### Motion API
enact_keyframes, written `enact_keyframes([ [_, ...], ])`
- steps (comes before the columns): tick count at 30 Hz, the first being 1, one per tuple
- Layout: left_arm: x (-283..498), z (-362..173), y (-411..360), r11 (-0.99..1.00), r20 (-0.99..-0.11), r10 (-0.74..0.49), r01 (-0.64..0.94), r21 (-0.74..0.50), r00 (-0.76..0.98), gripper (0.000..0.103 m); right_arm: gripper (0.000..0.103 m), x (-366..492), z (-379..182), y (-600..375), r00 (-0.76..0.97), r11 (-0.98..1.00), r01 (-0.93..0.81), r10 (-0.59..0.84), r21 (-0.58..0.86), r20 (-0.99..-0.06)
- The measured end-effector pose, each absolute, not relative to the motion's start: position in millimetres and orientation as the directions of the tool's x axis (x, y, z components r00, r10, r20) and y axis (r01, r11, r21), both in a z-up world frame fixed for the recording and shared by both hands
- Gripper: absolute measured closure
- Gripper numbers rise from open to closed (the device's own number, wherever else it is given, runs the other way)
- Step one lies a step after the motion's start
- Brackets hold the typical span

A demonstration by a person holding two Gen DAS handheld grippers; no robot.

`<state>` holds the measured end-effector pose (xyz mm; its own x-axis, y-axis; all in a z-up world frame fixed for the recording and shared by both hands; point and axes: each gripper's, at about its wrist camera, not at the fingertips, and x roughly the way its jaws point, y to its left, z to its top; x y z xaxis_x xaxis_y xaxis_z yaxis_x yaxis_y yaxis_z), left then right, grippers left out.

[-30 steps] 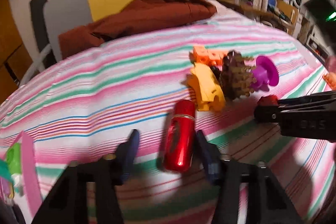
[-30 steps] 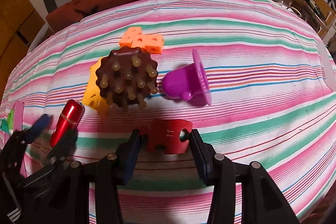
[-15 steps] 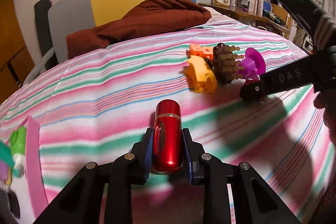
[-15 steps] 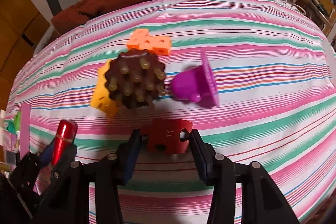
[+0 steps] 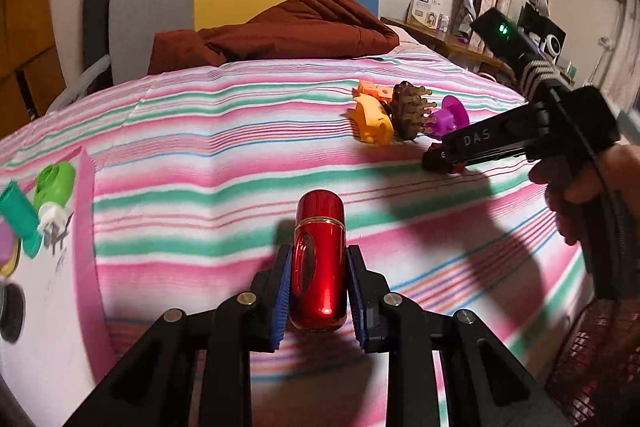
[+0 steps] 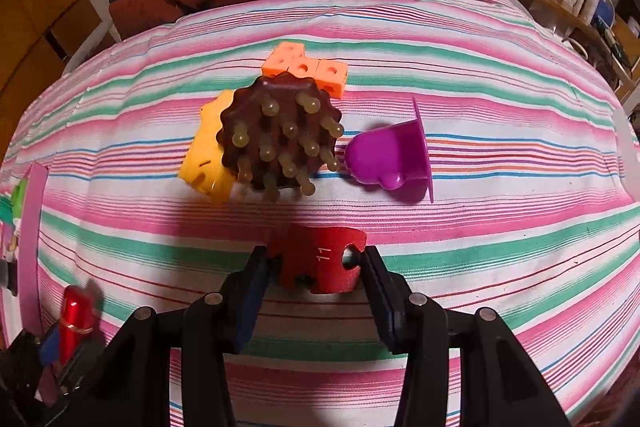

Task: Organize rigid objects
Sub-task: 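Carry the red cylinder into the tray with the left tool and release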

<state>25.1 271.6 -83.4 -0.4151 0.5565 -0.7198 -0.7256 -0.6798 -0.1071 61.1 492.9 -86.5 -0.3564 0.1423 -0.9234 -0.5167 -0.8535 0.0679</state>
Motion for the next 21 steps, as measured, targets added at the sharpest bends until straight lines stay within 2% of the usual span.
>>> enact_keyframes([
  [13, 17.8, -44.5, 209.4, -0.722, -0.654, 0.596, -0.668, -0.180, -0.467, 0.077, 0.056, 57.1, -88.9, 490.1, -0.356, -0.861, -0.506, 0.156, 0.050, -0.921],
  [21, -12.5, -44.7, 153.0, -0.819, -0.664, 0.519, -0.535, -0.205, -0.539, 0.077, 0.056, 54.6, -89.5, 488.7, -0.357, -0.865, -0.500, 0.161, 0.043, -0.920],
])
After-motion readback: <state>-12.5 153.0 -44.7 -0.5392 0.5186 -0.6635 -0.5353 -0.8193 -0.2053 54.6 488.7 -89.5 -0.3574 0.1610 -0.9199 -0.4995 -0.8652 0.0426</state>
